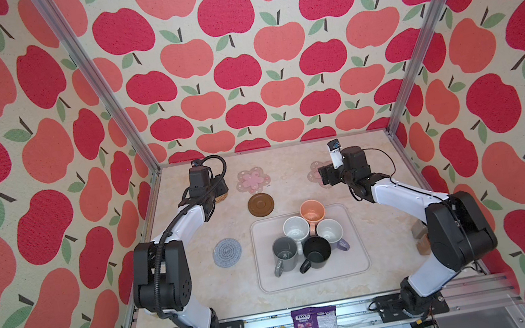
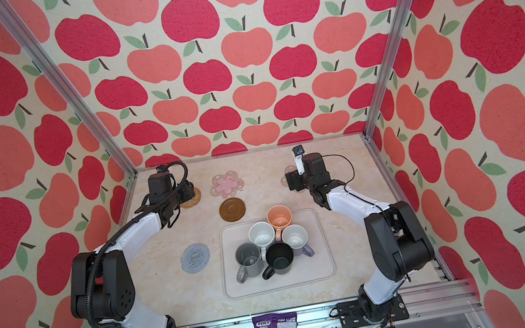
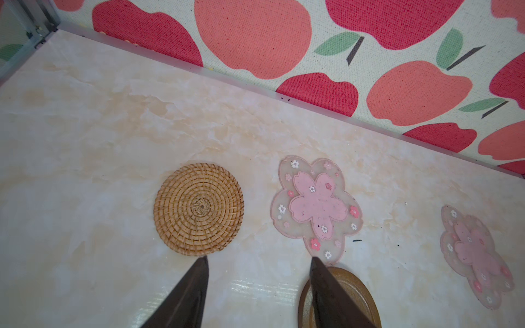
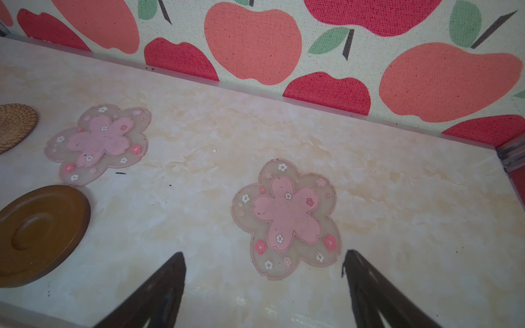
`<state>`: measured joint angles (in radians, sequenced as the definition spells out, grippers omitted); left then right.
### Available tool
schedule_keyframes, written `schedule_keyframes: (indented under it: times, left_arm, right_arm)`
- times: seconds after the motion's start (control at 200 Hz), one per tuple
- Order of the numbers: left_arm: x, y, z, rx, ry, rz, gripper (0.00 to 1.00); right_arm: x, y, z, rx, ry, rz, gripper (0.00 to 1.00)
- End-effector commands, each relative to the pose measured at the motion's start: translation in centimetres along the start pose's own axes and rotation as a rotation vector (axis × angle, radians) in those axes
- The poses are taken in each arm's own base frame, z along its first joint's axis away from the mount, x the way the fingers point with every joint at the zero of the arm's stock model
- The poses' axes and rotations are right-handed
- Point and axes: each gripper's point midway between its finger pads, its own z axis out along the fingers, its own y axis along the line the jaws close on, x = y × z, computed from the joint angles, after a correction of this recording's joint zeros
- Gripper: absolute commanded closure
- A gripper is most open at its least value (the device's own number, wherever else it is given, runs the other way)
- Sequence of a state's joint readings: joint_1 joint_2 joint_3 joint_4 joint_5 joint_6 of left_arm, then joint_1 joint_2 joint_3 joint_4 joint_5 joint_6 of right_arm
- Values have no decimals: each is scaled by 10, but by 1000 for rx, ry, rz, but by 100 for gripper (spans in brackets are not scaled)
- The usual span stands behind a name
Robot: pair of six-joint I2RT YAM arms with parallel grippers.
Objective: Place cups on coasters
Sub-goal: Move the coaster to the top-right of the table.
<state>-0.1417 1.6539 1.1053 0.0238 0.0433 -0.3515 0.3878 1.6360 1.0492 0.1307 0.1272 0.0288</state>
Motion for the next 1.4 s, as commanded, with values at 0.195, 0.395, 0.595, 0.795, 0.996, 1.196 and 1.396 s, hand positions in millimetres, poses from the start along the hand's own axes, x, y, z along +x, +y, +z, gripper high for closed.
schedule_keyframes:
  times: [0.195, 0.395, 0.595, 0.795, 0.996, 1.196, 1.396]
  left_arm:
    - [4, -30, 16, 72, 59, -32, 43]
    - [13, -39, 29, 114, 100, -53, 43]
    - [21, -44, 40, 140, 135, -57, 44]
    - [26, -47, 52, 164, 144, -83, 44]
    - [40, -46, 64, 184, 176, -98, 44]
    - [43, -47, 67, 208, 190, -118, 45]
    - [39, -43, 64, 209, 178, -135, 45]
  right_arm:
    - [12, -6, 48, 76, 242, 71, 16]
    - [15, 0, 74, 64, 332, 80, 17]
    - [19, 6, 100, 59, 390, 106, 18]
    - [30, 3, 127, 82, 475, 58, 21]
    - [38, 2, 138, 106, 526, 69, 21]
    - [47, -1, 150, 129, 553, 60, 21]
    - [50, -8, 159, 169, 560, 32, 21]
